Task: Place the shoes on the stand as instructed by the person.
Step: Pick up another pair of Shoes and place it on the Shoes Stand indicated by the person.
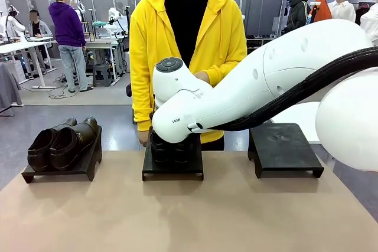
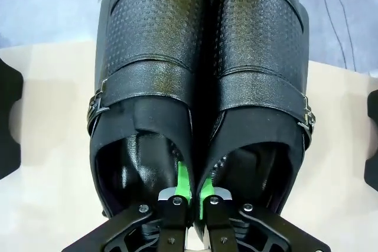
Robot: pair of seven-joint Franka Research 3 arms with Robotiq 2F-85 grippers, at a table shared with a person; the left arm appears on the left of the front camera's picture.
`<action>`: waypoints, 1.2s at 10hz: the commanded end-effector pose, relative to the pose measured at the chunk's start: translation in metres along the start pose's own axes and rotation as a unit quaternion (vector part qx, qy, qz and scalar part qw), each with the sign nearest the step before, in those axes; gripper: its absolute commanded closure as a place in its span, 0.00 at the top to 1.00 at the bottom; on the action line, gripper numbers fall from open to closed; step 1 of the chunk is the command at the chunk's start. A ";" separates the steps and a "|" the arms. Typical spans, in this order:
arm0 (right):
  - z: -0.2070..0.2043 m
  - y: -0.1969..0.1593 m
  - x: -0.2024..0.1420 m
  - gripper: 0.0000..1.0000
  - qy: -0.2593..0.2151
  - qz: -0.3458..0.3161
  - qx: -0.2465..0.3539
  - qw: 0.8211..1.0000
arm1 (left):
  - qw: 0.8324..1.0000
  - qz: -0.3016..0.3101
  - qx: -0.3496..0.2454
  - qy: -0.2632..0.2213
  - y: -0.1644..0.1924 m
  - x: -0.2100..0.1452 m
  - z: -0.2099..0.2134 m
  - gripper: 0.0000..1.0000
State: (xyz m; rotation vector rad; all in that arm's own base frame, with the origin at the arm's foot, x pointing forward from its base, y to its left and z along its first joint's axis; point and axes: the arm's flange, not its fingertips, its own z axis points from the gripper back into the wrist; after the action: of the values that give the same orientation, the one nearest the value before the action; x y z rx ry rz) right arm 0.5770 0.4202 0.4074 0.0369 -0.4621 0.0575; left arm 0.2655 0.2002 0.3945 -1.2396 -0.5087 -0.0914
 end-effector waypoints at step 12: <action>0.024 0.000 0.010 1.00 -0.026 -0.005 0.007 1.000 | 1.000 -0.007 -0.008 -0.003 -0.002 -0.001 -0.001 1.00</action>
State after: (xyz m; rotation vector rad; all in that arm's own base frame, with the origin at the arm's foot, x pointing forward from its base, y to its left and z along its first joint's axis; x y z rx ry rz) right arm 0.5727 0.4179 0.4371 0.0593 -0.5195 0.0524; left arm 0.2655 0.2001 0.3945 -1.2395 -0.5086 -0.0915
